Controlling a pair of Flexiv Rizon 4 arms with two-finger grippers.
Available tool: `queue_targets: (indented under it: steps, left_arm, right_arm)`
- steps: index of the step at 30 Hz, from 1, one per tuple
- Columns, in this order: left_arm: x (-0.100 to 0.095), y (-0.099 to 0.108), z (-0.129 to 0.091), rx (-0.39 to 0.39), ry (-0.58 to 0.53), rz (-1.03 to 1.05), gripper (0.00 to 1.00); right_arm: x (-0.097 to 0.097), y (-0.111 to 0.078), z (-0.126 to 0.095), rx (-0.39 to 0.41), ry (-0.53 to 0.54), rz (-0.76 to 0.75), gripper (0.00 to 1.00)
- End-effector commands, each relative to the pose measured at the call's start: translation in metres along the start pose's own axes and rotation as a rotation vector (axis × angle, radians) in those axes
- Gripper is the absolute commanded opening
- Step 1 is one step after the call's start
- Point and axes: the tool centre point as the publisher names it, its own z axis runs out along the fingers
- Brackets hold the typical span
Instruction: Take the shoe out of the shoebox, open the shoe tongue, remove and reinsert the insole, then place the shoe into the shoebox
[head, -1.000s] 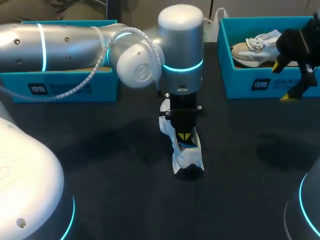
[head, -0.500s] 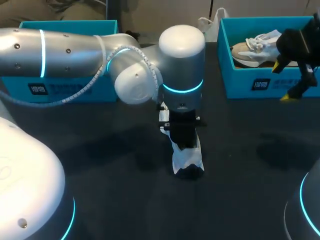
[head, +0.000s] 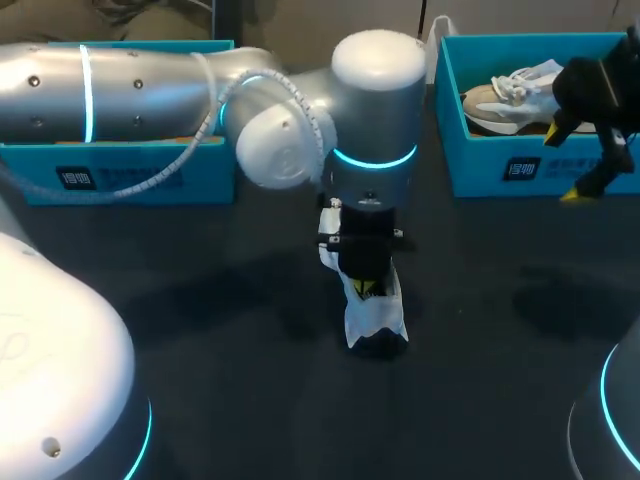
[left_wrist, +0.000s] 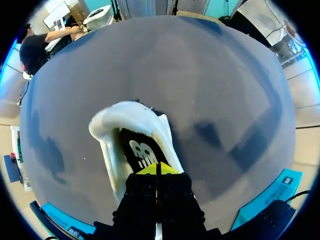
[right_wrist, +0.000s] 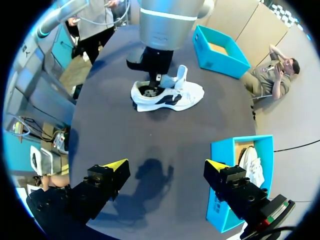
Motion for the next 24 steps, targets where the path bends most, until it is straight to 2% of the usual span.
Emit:
queue_targets:
  steps: [1,9,18,20,24]
  left_arm:
    - [-0.006,-0.004,0.009,-0.006,0.019,-0.002,0.00]
    - [-0.008,-0.012,0.031,-0.001,0.000,-0.021,0.00]
    - [-0.018,-0.015,0.047,-0.082,-0.075,-0.085,0.00]
    - [-0.018,-0.016,0.045,-0.081,-0.071,-0.088,0.00]
    - [-0.013,-0.018,0.023,-0.050,-0.075,-0.091,0.00]
  right_arm:
    - [-0.002,0.001,0.001,0.003,0.003,0.001,1.00]
    - [-0.002,0.001,0.001,0.003,0.003,0.001,1.00]
    - [-0.002,0.001,0.001,0.003,0.003,0.001,1.00]
    - [-0.002,0.001,0.001,0.003,0.003,0.001,1.00]
    - [-0.002,0.001,0.001,0.003,0.003,0.001,1.00]
